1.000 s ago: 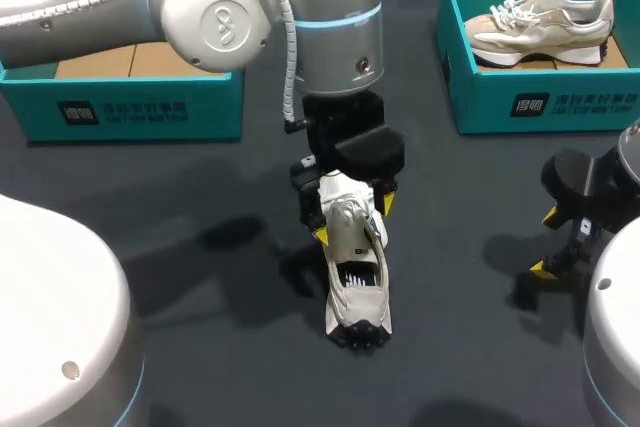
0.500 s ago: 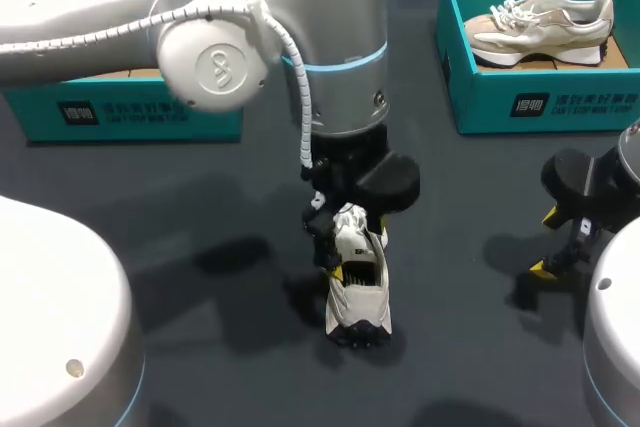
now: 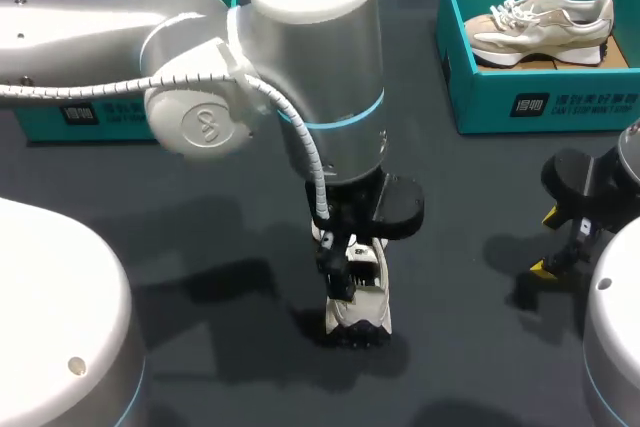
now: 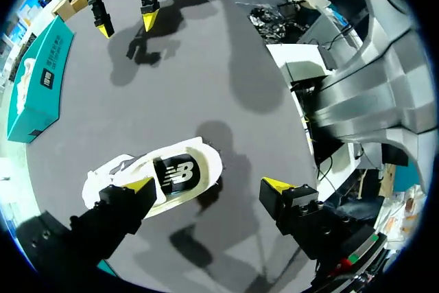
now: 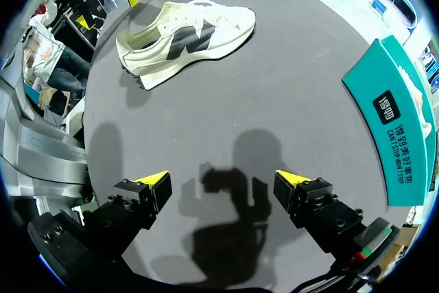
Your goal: Take the shoe out of the shoebox, open the shoe tongue, remove and reinsert the insole, then place the shoe into the shoebox
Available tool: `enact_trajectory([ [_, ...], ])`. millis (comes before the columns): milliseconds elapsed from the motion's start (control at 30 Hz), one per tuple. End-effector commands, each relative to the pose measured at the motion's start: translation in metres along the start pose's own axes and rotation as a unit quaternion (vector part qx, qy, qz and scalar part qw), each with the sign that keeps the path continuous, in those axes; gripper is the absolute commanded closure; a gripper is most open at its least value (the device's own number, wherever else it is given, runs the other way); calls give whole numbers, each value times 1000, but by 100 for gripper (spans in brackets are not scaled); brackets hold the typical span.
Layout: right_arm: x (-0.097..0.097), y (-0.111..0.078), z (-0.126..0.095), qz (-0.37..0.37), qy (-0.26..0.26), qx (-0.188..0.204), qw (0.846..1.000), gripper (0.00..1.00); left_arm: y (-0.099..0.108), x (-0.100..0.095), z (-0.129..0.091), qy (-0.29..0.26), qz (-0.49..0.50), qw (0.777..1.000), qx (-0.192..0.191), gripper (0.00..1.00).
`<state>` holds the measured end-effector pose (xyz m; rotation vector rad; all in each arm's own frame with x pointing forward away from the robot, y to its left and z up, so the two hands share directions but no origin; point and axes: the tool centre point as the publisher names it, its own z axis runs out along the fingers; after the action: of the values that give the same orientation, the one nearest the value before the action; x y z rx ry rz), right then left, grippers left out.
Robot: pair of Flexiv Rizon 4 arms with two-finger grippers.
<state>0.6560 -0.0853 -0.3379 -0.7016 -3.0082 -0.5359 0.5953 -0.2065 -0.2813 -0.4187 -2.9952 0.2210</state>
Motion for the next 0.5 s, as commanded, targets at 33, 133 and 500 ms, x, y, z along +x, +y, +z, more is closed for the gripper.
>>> enact_trajectory([
  [33, 1, 0, 0, 0, -1, 1, 1000, 0, -4, -1, 20, 0, -10, 1000, 1, 0],
  [133, 1, 0, 0, 0, -1, 1, 1000, 0, -3, -2, 28, 2, -17, 1000, 5, 0],
  [500, 1, 0, 0, 0, -1, 1, 1000, 0, -8, 8, 61, 2, -60, 998, 1, 0],
])
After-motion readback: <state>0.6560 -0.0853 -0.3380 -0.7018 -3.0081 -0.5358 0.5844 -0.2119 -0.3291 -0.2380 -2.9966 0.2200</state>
